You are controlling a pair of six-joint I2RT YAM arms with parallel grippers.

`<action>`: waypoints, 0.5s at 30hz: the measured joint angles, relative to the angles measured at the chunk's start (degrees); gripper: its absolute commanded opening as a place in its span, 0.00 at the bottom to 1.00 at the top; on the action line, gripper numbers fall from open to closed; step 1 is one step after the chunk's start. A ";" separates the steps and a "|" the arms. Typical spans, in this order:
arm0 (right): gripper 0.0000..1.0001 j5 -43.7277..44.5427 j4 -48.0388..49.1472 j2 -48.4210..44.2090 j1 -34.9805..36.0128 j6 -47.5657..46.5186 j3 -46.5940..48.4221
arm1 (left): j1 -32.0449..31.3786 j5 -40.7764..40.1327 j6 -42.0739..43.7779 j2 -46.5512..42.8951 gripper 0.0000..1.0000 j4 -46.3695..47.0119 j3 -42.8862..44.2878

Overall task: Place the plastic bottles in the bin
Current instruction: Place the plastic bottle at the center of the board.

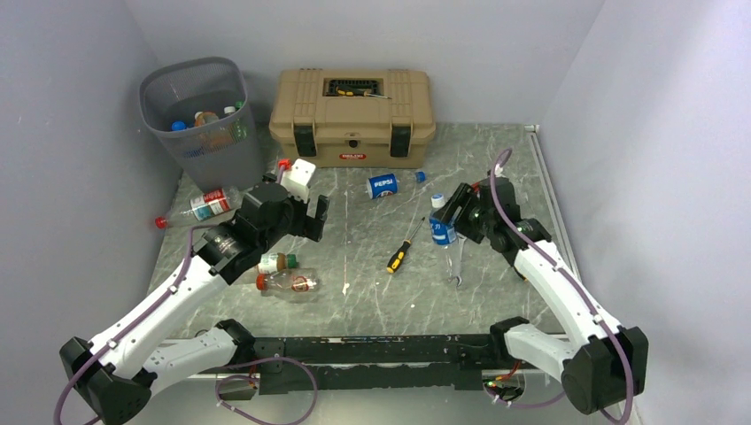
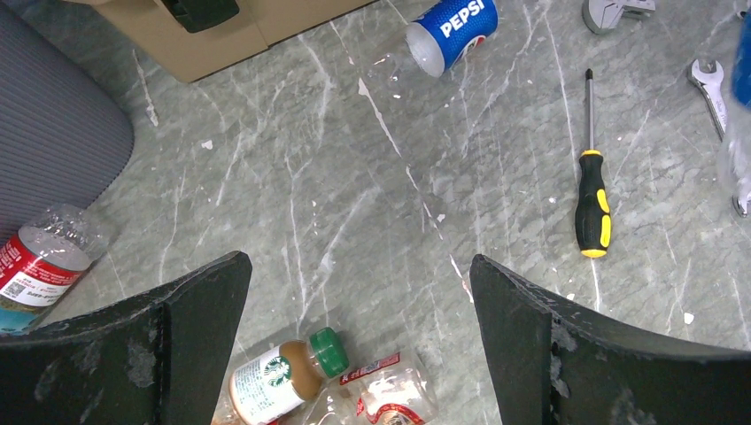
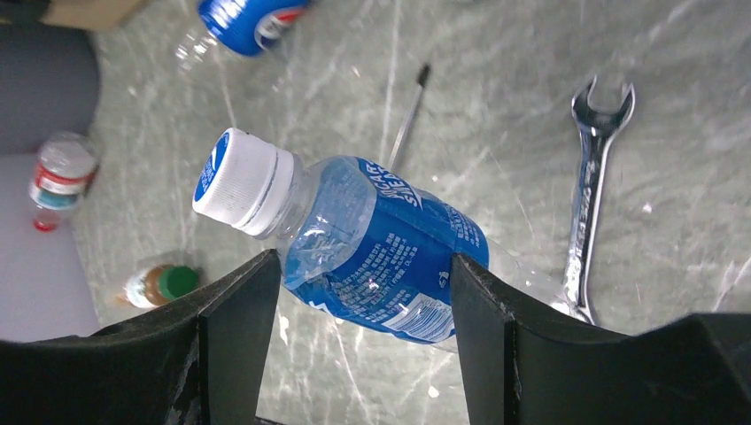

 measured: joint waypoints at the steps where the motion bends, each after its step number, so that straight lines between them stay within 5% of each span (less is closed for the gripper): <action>1: 0.33 -0.66 0.04 0.57 0.02 0.20 -1.05 | 0.00 0.00 0.00 -0.04 0.99 0.00 0.00; 8: 0.38 -2.05 1.57 3.85 1.55 -0.50 -4.48 | -0.55 0.48 0.00 -0.13 0.99 -0.09 0.00; 15: 0.61 -2.08 3.43 8.68 3.34 -3.39 -5.14 | -1.38 0.46 0.02 -0.04 0.99 -0.20 0.00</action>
